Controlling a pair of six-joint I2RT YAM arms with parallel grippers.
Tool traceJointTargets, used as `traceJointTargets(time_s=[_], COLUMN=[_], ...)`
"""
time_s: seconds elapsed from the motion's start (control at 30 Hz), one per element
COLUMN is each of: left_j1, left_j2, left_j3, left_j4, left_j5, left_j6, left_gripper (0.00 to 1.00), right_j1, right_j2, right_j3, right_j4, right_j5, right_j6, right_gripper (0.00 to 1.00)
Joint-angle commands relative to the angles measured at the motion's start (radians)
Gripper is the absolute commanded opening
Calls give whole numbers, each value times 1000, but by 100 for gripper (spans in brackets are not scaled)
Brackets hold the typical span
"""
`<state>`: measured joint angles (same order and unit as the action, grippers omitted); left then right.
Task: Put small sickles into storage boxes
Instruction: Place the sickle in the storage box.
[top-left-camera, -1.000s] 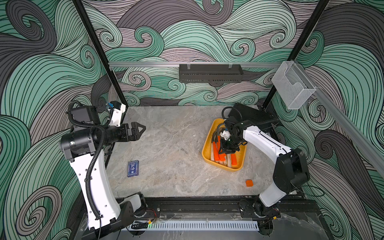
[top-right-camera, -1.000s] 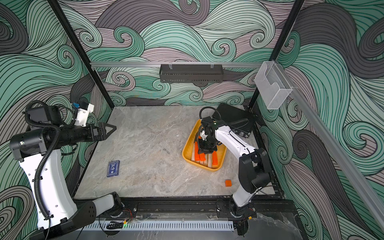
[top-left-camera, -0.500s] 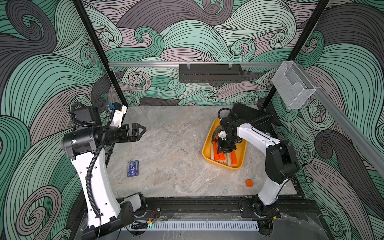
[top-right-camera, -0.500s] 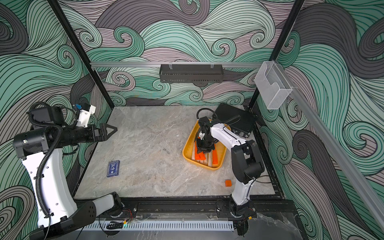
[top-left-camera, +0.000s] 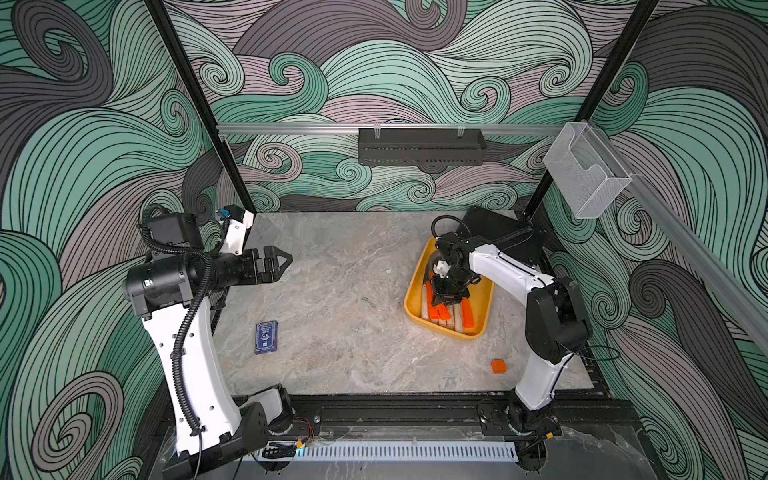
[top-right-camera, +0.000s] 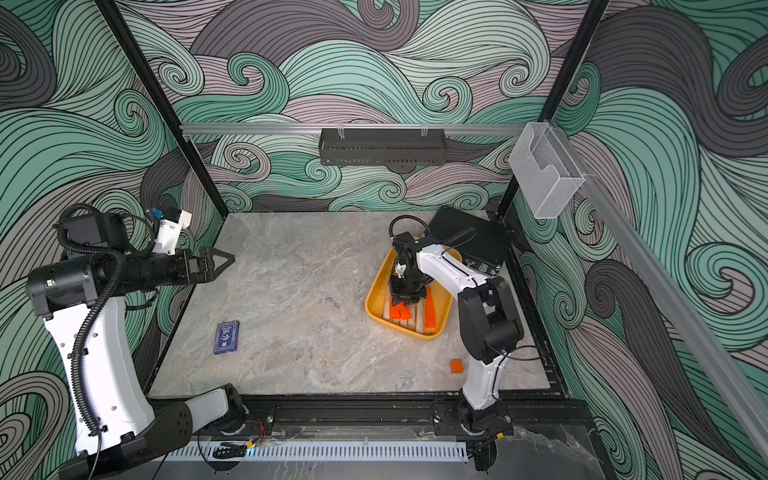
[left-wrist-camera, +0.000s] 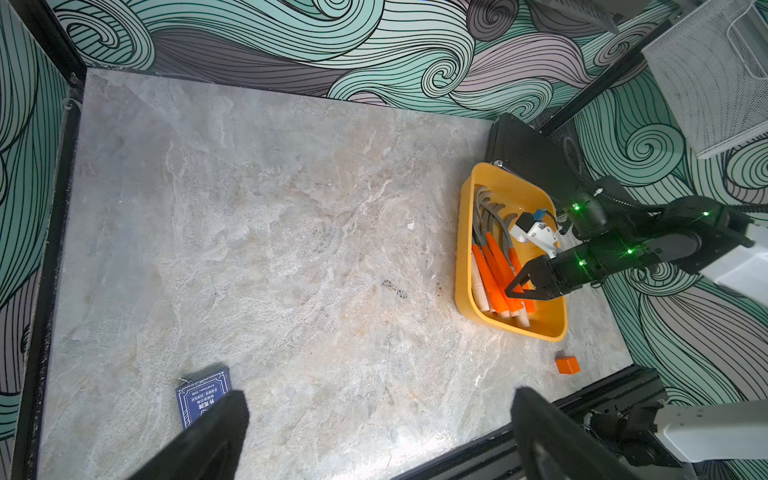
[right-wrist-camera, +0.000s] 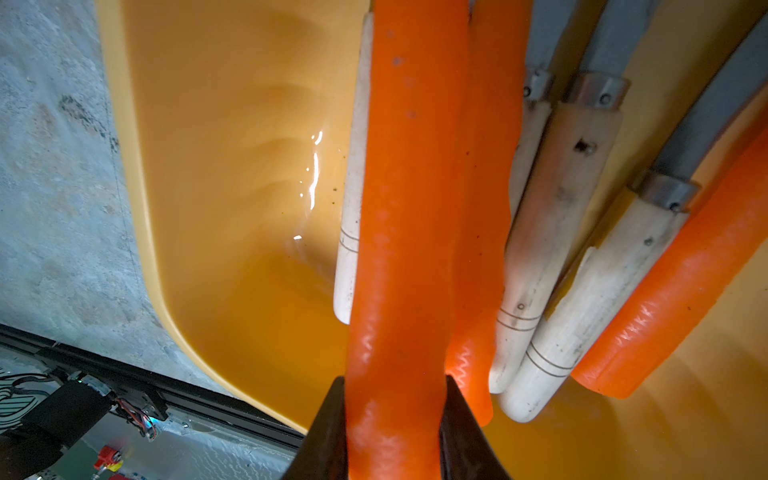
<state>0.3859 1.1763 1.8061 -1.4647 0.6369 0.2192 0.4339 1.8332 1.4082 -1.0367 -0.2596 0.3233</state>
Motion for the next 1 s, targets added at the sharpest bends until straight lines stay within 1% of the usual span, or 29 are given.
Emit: traceJointTargets(time_s=[0.0,0.23,0.4,0.53,0.63,0.77,0.9,0.97], left_j1=[6,6,5,6,7,6,6,5], left_j2=[-1,-2,-4,-10,2,6,-17,-26], left_j3=[-4,-5,-8,-31,-33,-35,-80,-106], left_j4=[-3,6,13,34,48,108,202,253], left_j5=[5,7,6,-7,-13,-45,-101,-126], left_j6=[13,8,10,18,10,-42,-109,-147], left_gripper=[99,99,99,99,99,99,99,99], right_j1=[9,21,22,24,24,24,23,23], right_j2=[11,14,16,12,-15,-69,-132,-165], right_j3=[19,21,26,37,38,47,87,101], right_j4=[20,18,13,-8,-10,-10,-4,22], right_j5=[34,47,51,45,65,78,87,71], right_j6=[-6,2,9,8,10,10,-11,-28], right_gripper=[26,42,51,52,52,52,53,55])
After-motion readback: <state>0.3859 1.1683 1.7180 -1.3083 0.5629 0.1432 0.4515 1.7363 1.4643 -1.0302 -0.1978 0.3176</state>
